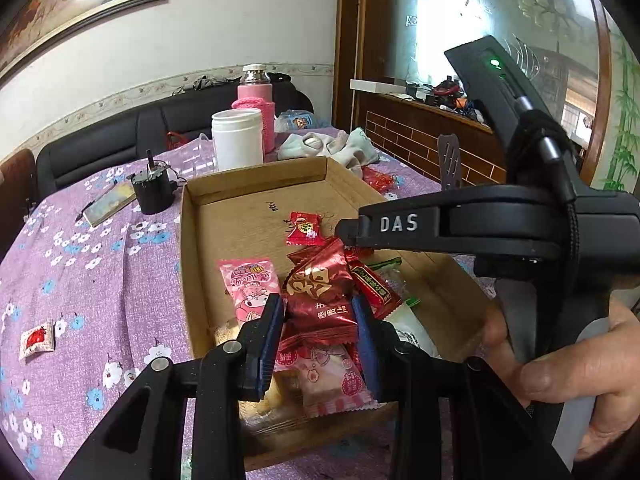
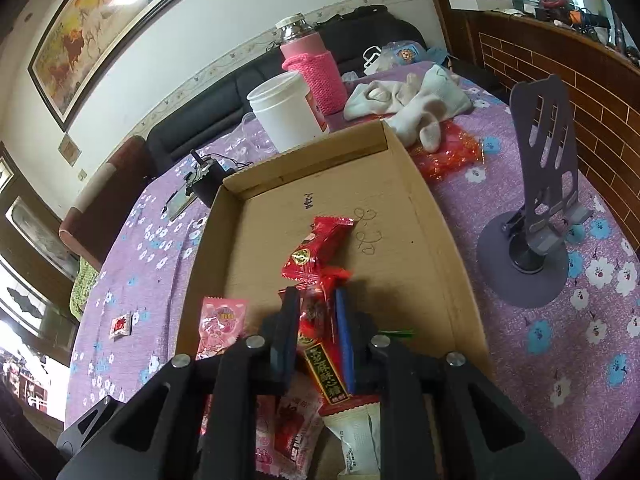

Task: Organize snacks
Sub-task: 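Open both grippers to drop the packets into the tray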

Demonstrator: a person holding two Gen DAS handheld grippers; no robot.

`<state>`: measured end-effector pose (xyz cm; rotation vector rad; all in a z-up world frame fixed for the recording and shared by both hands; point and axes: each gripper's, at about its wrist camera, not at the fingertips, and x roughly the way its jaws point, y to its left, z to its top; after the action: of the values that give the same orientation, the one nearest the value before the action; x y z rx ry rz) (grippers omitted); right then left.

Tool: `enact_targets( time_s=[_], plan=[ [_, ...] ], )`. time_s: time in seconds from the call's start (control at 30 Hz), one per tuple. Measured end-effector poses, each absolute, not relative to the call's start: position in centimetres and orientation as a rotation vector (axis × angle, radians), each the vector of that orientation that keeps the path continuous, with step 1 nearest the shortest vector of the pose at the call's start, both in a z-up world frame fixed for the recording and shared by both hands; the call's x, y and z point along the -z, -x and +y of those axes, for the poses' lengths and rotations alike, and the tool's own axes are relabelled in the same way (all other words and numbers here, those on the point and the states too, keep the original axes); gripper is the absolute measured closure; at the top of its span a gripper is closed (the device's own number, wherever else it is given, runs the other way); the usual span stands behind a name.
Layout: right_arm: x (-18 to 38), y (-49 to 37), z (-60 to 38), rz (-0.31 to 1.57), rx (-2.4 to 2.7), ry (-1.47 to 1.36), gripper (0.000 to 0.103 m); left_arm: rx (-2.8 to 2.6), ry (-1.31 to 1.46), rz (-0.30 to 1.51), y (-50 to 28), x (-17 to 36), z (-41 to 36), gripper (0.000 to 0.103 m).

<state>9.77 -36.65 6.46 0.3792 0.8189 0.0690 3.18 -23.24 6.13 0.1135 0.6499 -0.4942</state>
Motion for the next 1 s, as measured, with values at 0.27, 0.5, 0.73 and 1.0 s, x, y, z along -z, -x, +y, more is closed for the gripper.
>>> enact_targets(
  time_s=[0.27,0.5,0.73,1.0],
  plan=[
    [-7.1,-9.4,-36.7,0.782,-0.060,-0.375,0.075,0.494,-0.065,0.604,-2.9,-7.7,-21.7,0.041],
    [-7.7,-9.0,-36.0,0.753,-0.082,-0.362,0.075,0.468,-0.060,0.605,-2.7,-8.7,-19.3,0.038],
    [-8.2,-8.6,-34.4,0.736,-0.127,-0.329,0.075,0.412,-0.073,0.622,-2.9,-9.1,-15.2,0.038],
    [-8.2,-8.6,-33.9,0.741,-0.142,-0.332,0.075,0.268,-0.049,0.699,-8.1,-9.1,-5.1,0.037]
  ],
)
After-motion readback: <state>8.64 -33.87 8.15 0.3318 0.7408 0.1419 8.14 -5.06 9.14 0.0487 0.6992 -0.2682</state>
